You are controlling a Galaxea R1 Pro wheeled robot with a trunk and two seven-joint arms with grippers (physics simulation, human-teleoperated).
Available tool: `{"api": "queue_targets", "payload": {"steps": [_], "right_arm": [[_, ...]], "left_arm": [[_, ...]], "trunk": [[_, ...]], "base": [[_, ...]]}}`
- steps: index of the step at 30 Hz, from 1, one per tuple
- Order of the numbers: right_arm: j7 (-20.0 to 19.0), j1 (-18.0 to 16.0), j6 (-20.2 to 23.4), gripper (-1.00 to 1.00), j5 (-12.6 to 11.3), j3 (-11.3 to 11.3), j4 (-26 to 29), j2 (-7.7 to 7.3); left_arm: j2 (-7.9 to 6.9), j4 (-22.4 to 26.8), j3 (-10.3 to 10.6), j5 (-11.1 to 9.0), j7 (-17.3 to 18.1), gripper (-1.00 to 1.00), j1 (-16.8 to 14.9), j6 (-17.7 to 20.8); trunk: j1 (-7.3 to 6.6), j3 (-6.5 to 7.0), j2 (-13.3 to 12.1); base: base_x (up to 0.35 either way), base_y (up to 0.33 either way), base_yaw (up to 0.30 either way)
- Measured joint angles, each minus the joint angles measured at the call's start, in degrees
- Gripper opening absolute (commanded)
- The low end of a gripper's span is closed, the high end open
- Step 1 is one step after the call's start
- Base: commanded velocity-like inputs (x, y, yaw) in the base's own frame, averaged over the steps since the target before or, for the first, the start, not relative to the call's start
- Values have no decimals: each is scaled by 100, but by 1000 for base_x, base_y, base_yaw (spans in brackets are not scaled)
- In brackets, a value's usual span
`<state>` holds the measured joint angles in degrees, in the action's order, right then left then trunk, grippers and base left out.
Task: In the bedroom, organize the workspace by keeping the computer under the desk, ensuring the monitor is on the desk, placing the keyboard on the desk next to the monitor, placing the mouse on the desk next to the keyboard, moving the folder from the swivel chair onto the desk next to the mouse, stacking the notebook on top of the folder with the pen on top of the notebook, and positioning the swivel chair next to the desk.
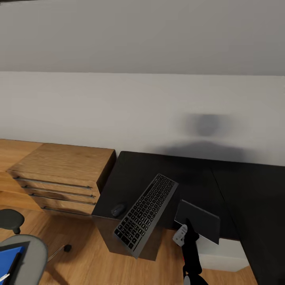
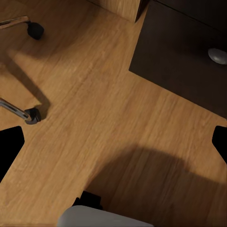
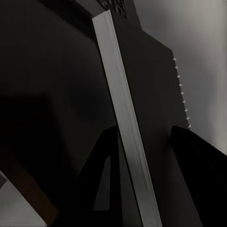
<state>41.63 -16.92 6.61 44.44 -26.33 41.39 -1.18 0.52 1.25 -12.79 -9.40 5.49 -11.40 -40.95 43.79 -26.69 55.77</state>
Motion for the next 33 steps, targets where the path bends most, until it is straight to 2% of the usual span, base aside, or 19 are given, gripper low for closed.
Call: {"api": "queue_targets", "payload": {"steps": [12, 21, 33], "right_arm": [[-9, 0, 17, -100, -25, 1, 0, 0], [-9, 0, 18, -100, -27, 1, 0, 0], [-9, 0, 22, -100, -27, 0, 0, 0]], "left_arm": [[-5, 0, -2, -2, 0, 100, 0, 0], [-16, -3, -2, 2, 7, 100, 0, 0], [-6, 1, 4, -2, 1, 100, 0, -8]], "trunk": [[0, 0, 0], [-2, 0, 0], [0, 0, 0]], "base": [[-1, 0, 0], [160, 0, 0], [27, 0, 0]]}}
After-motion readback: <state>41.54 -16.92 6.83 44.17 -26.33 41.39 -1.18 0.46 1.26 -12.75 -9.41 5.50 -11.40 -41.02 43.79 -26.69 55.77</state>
